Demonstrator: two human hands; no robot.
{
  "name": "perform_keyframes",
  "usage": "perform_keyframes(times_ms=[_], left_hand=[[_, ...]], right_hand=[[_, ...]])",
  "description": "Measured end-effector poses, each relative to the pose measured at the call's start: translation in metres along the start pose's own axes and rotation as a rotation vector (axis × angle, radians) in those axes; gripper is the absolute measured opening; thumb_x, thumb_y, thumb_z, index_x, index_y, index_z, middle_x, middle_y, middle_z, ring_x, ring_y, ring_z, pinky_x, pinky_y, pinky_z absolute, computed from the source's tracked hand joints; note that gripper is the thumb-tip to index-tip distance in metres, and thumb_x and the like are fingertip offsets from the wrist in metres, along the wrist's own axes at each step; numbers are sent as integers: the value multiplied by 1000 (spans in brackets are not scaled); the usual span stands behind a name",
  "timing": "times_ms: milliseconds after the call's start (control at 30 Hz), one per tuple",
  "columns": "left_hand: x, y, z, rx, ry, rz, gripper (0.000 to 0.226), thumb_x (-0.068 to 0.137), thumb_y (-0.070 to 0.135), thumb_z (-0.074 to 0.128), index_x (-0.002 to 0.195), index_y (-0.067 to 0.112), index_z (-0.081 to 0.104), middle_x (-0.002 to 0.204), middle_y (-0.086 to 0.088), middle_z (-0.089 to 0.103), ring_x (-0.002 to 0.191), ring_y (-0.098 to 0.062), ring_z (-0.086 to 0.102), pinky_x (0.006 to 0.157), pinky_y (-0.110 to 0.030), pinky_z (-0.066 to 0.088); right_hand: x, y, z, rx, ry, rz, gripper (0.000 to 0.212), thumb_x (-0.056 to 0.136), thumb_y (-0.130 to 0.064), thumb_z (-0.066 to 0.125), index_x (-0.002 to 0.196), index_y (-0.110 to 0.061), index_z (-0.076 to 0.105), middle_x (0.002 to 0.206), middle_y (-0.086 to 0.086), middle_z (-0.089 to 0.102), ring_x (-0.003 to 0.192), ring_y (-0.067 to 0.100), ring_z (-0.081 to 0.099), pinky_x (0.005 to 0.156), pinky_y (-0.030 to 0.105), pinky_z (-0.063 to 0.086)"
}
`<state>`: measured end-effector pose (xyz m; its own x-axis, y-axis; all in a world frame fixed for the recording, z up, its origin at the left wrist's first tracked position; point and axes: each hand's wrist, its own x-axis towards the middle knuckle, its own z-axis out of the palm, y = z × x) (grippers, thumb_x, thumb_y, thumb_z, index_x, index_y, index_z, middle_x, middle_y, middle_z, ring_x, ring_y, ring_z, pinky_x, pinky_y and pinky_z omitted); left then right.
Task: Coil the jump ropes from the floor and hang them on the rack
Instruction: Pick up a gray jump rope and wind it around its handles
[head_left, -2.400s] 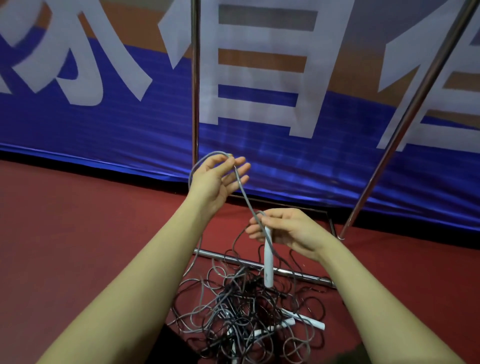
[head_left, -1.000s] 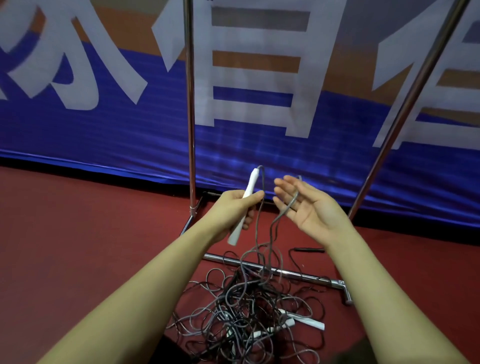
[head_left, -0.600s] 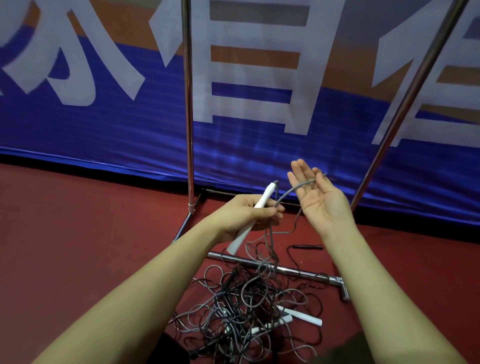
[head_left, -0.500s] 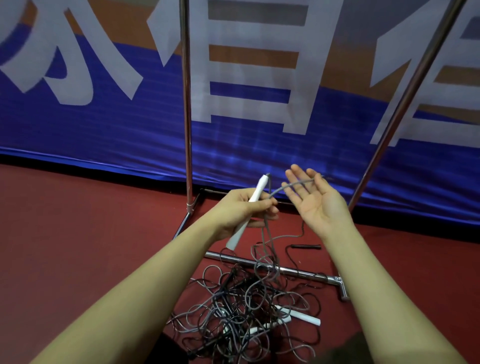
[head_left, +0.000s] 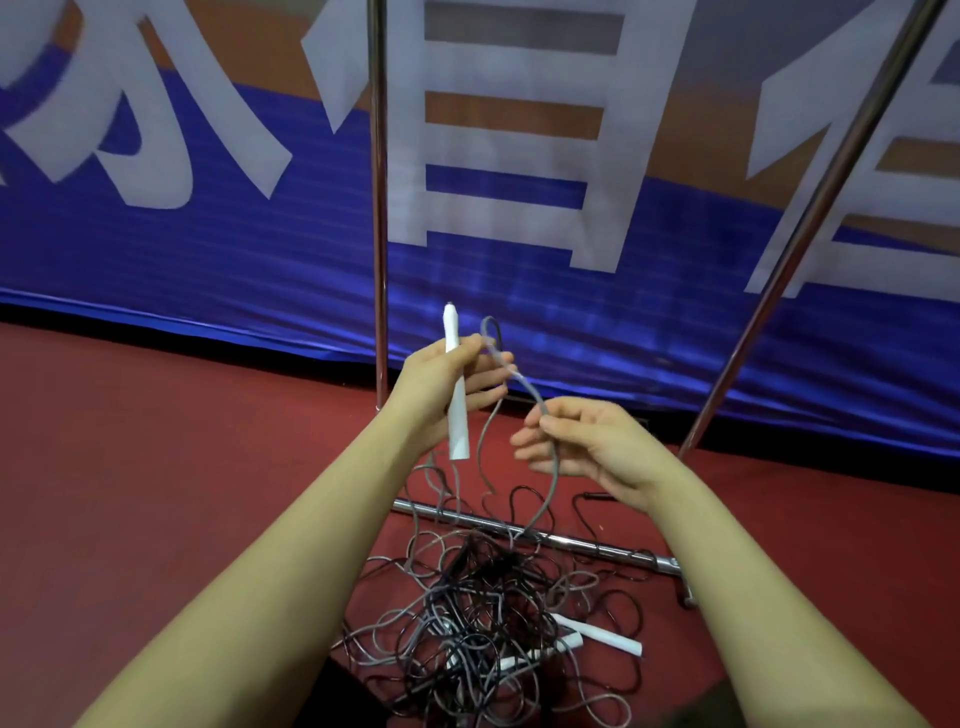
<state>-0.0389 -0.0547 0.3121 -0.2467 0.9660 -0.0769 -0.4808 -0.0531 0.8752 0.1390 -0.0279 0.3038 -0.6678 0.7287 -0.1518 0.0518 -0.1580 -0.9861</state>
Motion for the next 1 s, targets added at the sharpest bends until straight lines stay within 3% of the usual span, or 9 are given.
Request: perform_keyframes(times_ms=[133,267,400,533,667,800,900,1000], left_hand=[[-5,-6,1,140,-78,-98,17,98,14,47,96,5,61,94,-16,70,84,-22,71,78,-31,57],[-12,-14,4,287,-224,-163,18,94,8,48,94,8,66,93,-9,72,96,-21,66,98,-34,43],[-18,-14,7,357,-326,-222,21,94,4,47,95,6,67,86,-8,73,83,-15,69,81,-22,49],[-19,-16,11,388,-367,-225,16,92,1,52,88,8,66,77,-5,72,73,-15,70,80,-28,52],[-18,-15,13,371,-330,-162,13,91,-1,55,87,8,64,72,-3,70,68,-14,69,74,-34,56],[-14,-12,20,119,-192,-69,11,92,-3,52,90,3,61,69,-6,68,65,-16,70,66,-37,59],[-9,-7,20,-23,-97,-32,13,92,-4,50,89,3,61,69,-6,69,66,-18,70,63,-37,60],[-5,-3,16,-105,-38,-31,12,93,-4,50,92,2,61,70,-7,69,68,-18,71,63,-35,60]], right_hand=[[3,-10,-4,486,123,-159,19,97,-4,38,87,-9,53,83,9,73,77,21,72,69,34,60],[6,-16,-8,744,222,-307,24,100,-6,34,83,-12,49,93,8,73,90,23,71,80,39,58],[9,-15,-13,837,302,-379,26,102,-9,31,81,-12,47,95,7,73,94,22,71,88,40,54],[10,-10,-16,850,342,-363,25,102,-10,34,82,-12,48,94,8,73,92,23,71,85,39,56],[9,-6,-17,708,357,-273,13,99,-15,42,89,-15,50,103,8,70,93,24,70,81,40,58],[9,0,-14,388,338,-155,11,98,-13,44,94,-13,55,100,9,68,82,20,70,79,33,55],[6,4,-11,157,180,-51,17,99,-16,42,100,-13,59,100,8,69,83,17,69,80,29,52],[3,8,-7,-141,-16,45,20,98,-20,44,105,-17,63,103,0,70,96,11,66,87,28,45]])
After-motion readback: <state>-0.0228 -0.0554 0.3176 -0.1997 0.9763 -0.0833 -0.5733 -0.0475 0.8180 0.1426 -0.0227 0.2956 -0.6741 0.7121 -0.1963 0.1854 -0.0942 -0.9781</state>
